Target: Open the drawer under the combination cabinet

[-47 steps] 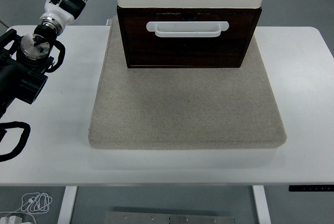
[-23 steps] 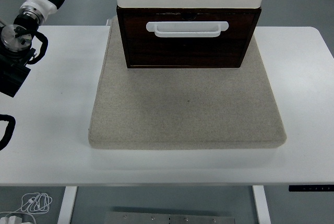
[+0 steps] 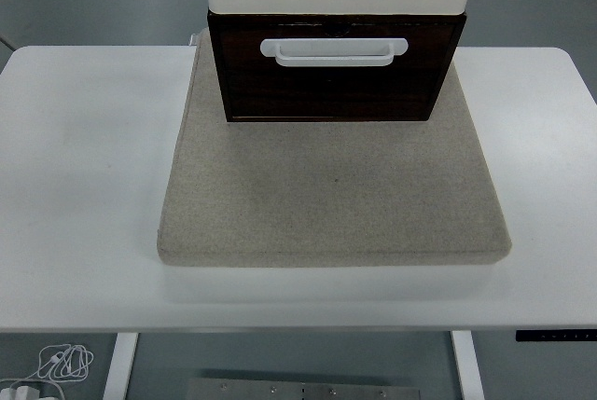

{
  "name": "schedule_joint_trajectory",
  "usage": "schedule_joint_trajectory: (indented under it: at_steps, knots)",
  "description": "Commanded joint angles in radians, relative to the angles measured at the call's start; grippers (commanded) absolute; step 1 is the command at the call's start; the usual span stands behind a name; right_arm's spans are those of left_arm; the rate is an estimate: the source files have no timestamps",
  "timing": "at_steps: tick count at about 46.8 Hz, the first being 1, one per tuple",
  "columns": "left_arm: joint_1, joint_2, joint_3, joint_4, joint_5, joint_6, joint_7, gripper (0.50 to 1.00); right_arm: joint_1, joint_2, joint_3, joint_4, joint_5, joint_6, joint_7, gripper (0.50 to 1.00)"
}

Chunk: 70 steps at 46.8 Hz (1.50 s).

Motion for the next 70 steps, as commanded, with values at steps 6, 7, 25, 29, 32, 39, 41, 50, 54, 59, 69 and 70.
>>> schedule_joint_trajectory:
  at_steps: [6, 7, 25, 29, 32, 39, 41, 50, 54, 59, 69, 70]
  knots:
    - [-0.086, 0.045, 0.0, -0.049, 0.096, -0.028, -0.01, 1.0, 0.0, 0.0, 0.0, 0.0, 0.0, 0.0, 0.0, 0.926]
    - [-0.091, 0.055, 0.0, -0.068, 0.104, -0.03, -0.014, 1.0, 0.0, 0.0, 0.0, 0.0, 0.0, 0.0, 0.0, 0.926]
    - [-0.189, 0.11, -0.002, -0.387, 0.373, 0.013, -0.019, 1.0, 0.0, 0.0, 0.0, 0.0, 0.0, 0.0, 0.0, 0.926]
    - [-0.194, 0.104, 0.0, -0.479, 0.399, 0.077, -0.017, 1.0, 0.0, 0.0, 0.0, 0.0, 0.0, 0.0, 0.0, 0.926]
    - [-0.203, 0.101, 0.003, -0.537, 0.428, 0.113, -0.016, 1.0, 0.0, 0.0, 0.0, 0.0, 0.0, 0.0, 0.0, 0.926]
    - [-0.25, 0.091, 0.073, -0.649, 0.494, 0.145, -0.014, 1.0, 0.0, 0.0, 0.0, 0.0, 0.0, 0.0, 0.0, 0.926]
    - [-0.258, 0.085, 0.101, -0.68, 0.494, 0.157, -0.014, 1.0, 0.0, 0.0, 0.0, 0.0, 0.0, 0.0, 0.0, 0.926]
    - [-0.304, 0.082, 0.231, -0.815, 0.497, 0.205, -0.008, 1.0, 0.0, 0.0, 0.0, 0.0, 0.0, 0.0, 0.001, 0.926]
    - [-0.338, 0.082, 0.306, -0.858, 0.497, 0.214, -0.008, 1.0, 0.0, 0.0, 0.0, 0.0, 0.0, 0.0, 0.0, 0.926]
    - [-0.387, 0.085, 0.395, -0.896, 0.497, 0.229, -0.007, 1.0, 0.0, 0.0, 0.0, 0.0, 0.0, 0.0, 0.0, 0.926]
    - [-0.447, 0.095, 0.542, -0.984, 0.498, 0.229, 0.0, 1.0, 0.0, 0.0, 0.0, 0.0, 0.0, 0.0, 0.0, 0.926]
    - [-0.454, 0.096, 0.561, -0.996, 0.498, 0.229, 0.001, 1.0, 0.0, 0.0, 0.0, 0.0, 0.0, 0.0, 0.0, 0.926]
